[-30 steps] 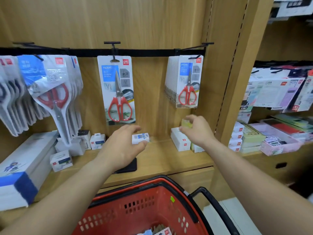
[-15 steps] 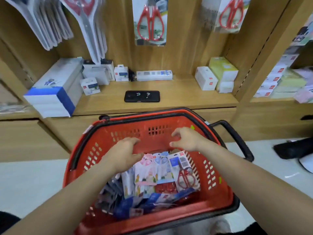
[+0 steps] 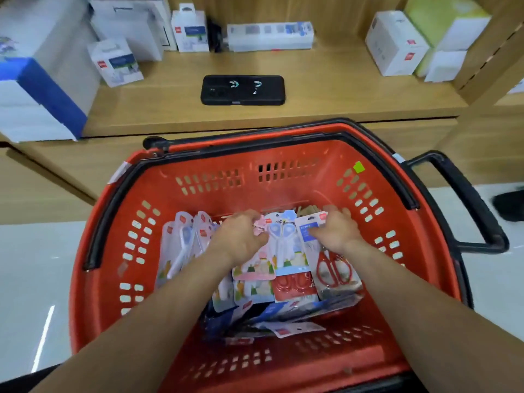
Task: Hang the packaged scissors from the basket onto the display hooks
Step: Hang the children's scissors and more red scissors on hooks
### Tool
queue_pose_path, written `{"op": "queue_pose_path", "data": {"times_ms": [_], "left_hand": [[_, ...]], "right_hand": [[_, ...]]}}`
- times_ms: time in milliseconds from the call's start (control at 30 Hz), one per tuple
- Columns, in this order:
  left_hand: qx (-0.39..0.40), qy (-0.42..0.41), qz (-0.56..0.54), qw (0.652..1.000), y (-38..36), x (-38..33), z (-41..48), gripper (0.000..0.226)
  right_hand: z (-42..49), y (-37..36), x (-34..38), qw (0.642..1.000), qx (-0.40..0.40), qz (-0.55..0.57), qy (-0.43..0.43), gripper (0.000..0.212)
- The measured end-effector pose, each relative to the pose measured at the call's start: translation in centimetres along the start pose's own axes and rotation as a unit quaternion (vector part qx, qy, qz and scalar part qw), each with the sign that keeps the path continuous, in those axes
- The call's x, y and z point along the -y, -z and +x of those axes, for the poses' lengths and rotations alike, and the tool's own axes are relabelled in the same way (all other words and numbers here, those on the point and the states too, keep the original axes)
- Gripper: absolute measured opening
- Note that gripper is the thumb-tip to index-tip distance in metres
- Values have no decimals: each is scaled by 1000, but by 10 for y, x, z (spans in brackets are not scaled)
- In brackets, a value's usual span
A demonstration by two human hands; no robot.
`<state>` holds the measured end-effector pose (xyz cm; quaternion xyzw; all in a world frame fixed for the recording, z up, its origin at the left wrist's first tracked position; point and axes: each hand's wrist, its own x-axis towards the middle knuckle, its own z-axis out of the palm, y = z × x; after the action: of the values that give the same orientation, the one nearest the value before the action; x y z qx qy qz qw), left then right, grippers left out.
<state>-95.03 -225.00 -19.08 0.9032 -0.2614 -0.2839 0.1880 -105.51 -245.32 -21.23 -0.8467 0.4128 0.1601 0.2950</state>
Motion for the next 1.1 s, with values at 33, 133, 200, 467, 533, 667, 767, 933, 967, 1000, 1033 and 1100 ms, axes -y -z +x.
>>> {"op": "queue_pose_path", "data": {"times_ms": [33, 133, 200, 467, 533, 667, 767, 933, 967, 1000, 1033, 1100], "left_hand": [[-2, 10, 5, 1000, -9, 5, 2, 55], [7, 45, 71, 996, -27, 24, 0, 66], [12, 60, 88, 994, -30, 31, -1, 71], [16, 52, 199, 978, -51, 26, -23, 94], [1, 37, 183, 982, -53, 26, -27, 89], [-14, 46, 101, 994, -56, 24, -36, 85], [-53, 73, -27, 996, -60, 22, -40, 86], [-123, 126, -219, 960, -63, 24, -40, 68], [-121, 135, -239, 954, -62, 24, -39, 63], [-114, 139, -252, 951, -61, 24, -38, 61], [-105, 138, -255, 951, -61, 22, -39, 61], [-107, 118, -250, 955, -66, 20, -42, 62]], "right_hand": [[3, -2, -1, 1000, -3, 4, -4, 73], [11, -10, -8, 1000, 0, 2, -17, 79], [10, -17, -16, 999, 18, -11, -32, 80], [-11, -29, -30, 1000, 23, -5, -19, 79], [-18, -33, -31, 999, 23, 12, -19, 79], [-28, -39, -40, 996, -10, 85, -17, 71], [-35, -39, -42, 991, -30, 127, -21, 59], [-33, -44, -49, 980, -34, 193, -25, 48], [-32, -44, -50, 978, -26, 204, -24, 43], [-31, -44, -50, 977, -17, 213, -19, 38], [-31, -44, -49, 975, -6, 223, -11, 34], [-31, -45, -47, 970, 15, 243, 4, 37]]}}
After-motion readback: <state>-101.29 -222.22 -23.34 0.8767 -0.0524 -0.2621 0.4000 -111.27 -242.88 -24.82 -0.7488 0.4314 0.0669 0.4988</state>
